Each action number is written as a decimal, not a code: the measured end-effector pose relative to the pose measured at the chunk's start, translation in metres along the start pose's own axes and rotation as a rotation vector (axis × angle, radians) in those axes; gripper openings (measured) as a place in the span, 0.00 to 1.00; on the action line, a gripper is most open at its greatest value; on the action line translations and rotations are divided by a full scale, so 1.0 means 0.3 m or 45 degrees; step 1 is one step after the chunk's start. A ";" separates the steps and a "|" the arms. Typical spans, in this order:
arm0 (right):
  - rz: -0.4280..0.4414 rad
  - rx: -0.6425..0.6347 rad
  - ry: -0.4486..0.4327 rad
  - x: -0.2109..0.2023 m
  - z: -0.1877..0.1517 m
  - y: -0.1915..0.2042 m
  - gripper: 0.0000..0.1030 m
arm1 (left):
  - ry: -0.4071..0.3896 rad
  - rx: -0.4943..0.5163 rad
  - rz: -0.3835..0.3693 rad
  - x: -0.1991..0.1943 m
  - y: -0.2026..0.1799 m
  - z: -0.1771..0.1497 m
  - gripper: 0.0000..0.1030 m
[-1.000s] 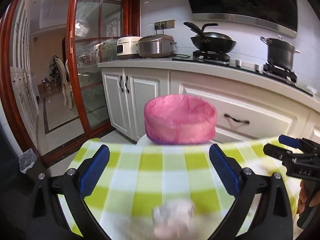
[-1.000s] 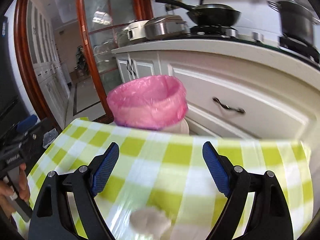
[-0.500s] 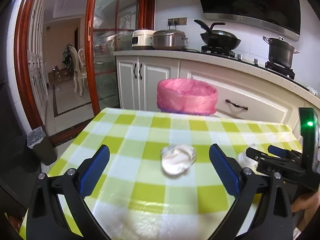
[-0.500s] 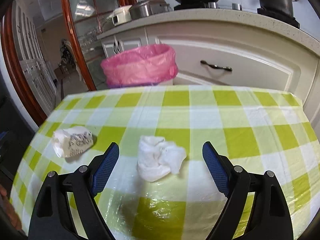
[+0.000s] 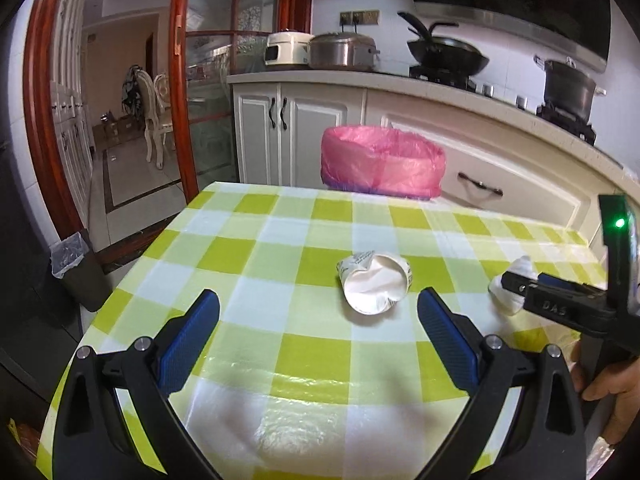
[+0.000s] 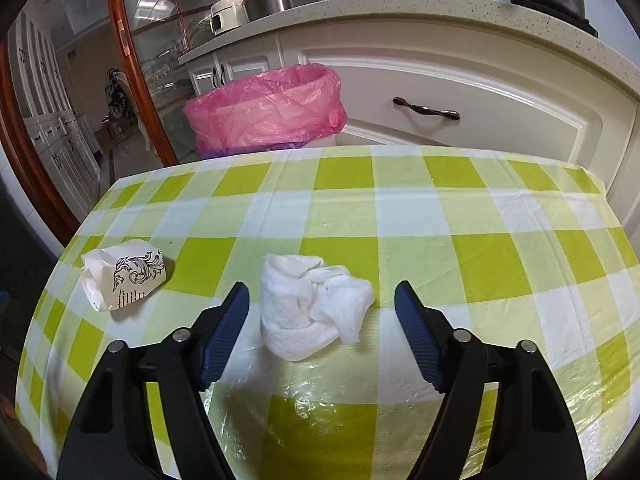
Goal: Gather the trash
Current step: 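Lower the right tool onto the crumpled white tissue and grasp it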
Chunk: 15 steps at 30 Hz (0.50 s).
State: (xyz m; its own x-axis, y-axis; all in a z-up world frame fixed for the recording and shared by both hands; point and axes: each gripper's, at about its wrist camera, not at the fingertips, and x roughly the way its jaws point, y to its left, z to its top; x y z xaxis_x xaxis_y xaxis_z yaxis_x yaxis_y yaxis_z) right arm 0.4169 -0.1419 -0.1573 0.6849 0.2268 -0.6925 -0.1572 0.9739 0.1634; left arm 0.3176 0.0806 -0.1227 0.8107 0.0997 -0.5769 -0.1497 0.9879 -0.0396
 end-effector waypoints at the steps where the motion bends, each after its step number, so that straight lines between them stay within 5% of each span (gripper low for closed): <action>1: 0.004 0.005 0.009 0.003 -0.001 -0.002 0.64 | 0.007 0.011 0.004 0.014 -0.009 0.002 0.93; 10: 0.075 0.009 0.049 0.014 -0.011 -0.009 0.34 | 0.133 0.009 -0.031 0.166 -0.063 0.017 0.87; 15: 0.114 0.030 0.027 -0.017 -0.019 -0.024 0.32 | 0.158 0.015 -0.046 0.244 -0.096 0.041 0.84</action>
State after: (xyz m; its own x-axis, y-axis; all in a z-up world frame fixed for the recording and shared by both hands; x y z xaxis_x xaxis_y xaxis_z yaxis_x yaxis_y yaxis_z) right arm 0.4104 -0.1502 -0.1589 0.6534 0.3129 -0.6893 -0.2002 0.9496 0.2413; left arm 0.3881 0.0610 -0.1538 0.7390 0.0496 -0.6719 -0.1146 0.9920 -0.0529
